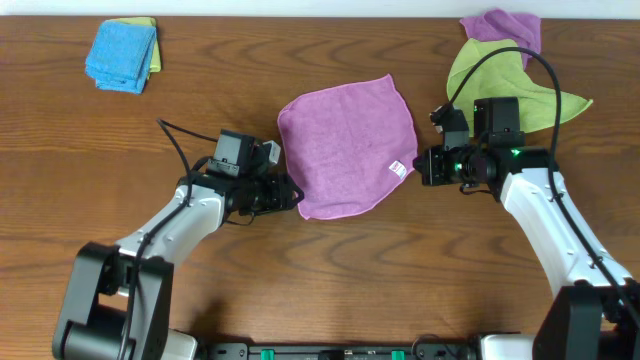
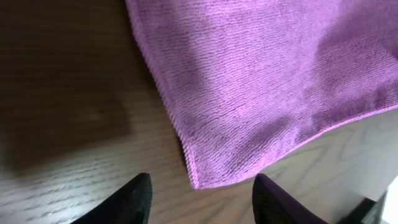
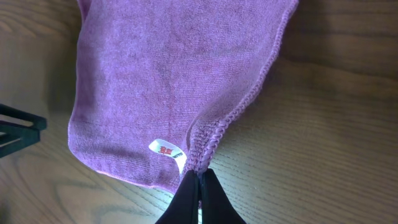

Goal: Fold the cloth

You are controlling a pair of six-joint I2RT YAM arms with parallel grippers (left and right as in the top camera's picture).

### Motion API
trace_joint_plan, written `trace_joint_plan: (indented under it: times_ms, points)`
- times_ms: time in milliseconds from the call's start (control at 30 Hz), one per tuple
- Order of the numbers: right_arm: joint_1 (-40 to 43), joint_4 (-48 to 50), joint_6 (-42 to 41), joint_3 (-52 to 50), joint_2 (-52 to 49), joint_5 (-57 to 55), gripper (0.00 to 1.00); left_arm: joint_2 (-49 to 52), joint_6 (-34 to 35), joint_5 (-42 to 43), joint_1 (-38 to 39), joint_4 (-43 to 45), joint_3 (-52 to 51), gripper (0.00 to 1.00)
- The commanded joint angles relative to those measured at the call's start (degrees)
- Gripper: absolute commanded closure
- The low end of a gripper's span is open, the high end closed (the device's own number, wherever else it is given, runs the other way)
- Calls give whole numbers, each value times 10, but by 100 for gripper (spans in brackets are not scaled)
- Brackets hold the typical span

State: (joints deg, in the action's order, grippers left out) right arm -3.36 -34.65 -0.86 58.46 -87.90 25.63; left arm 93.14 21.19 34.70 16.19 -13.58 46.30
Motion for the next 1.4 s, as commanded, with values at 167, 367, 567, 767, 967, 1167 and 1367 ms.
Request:
trace_joint_plan:
  times_ms: [167, 367, 567, 767, 967, 1167, 1367]
  points:
    - [-4, 4, -8, 9, 4, -2, 99, 29, 12, 43, -1, 8, -2, 45]
    - [-4, 8, -8, 9, 4, -4, 99, 39, 12, 53, -1, 13, -2, 46]
    - [-4, 8, -8, 9, 4, -4, 98, 61, 22, 76, -1, 41, -2, 46]
    - [-4, 7, -9, 9, 4, -4, 99, 82, 31, 90, -1, 51, -3, 46]
    - [-4, 7, -8, 10, 4, -3, 99, 106, 49, 102, -1, 100, -21, 47]
    - [-4, 6, -9, 10, 4, -3, 99, 119, 55, 103, -1, 128, -23, 48]
    - [-4, 6, -10, 10, 4, -3, 99, 145, 59, 126, 0, 129, -24, 48]
